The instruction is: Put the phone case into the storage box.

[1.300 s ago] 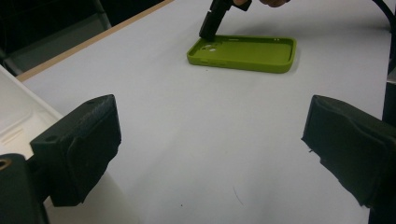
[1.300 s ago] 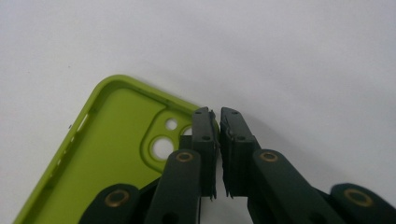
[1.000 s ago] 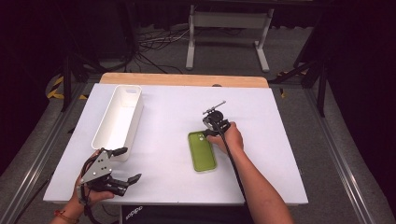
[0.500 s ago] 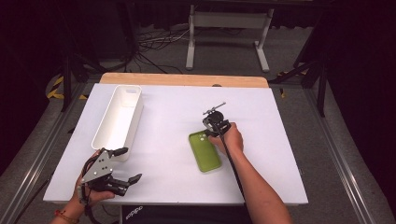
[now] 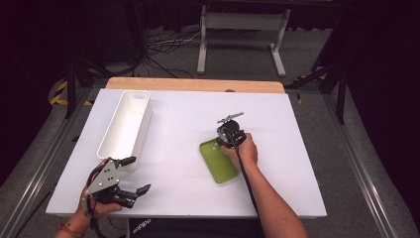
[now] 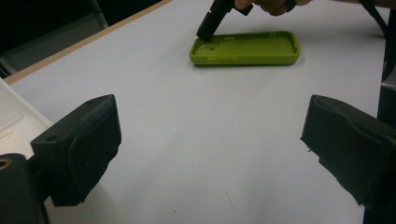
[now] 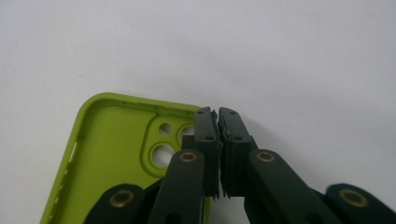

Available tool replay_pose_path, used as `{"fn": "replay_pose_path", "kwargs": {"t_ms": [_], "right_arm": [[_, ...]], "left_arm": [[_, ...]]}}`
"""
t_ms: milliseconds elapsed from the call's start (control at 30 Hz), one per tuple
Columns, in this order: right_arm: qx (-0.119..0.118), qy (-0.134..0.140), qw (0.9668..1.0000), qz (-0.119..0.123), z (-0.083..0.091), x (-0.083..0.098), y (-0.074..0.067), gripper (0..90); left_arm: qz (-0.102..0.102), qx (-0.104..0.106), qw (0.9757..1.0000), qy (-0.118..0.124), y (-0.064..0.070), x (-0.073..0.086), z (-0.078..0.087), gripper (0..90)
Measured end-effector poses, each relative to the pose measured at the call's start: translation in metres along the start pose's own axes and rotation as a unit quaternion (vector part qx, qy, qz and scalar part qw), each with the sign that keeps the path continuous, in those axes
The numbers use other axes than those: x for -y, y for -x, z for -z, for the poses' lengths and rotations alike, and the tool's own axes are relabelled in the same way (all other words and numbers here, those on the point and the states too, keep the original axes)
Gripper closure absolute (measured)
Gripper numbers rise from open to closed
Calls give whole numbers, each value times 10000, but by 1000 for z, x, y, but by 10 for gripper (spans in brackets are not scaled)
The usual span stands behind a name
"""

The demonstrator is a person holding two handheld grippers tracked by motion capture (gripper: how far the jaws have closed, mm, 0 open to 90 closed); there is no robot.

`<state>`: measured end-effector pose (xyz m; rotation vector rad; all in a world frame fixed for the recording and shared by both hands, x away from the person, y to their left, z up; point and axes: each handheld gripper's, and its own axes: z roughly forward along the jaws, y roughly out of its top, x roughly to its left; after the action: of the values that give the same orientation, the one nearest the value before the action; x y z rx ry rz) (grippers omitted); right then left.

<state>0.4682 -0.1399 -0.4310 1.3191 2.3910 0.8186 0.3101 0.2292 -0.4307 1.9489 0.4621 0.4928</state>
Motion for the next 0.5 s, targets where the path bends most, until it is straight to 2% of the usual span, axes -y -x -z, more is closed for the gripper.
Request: {"fn": "replay_pose_path", "kwargs": {"t_ms": [200, 500], "right_arm": [[78, 150, 9998, 87, 3, 4, -1, 876], [53, -55, 9998, 175, -2, 4, -4, 871]], "left_arm": [[61, -22, 10000, 30, 0, 0, -2, 57], [52, -2, 10000, 20, 0, 0, -2, 56]]}}
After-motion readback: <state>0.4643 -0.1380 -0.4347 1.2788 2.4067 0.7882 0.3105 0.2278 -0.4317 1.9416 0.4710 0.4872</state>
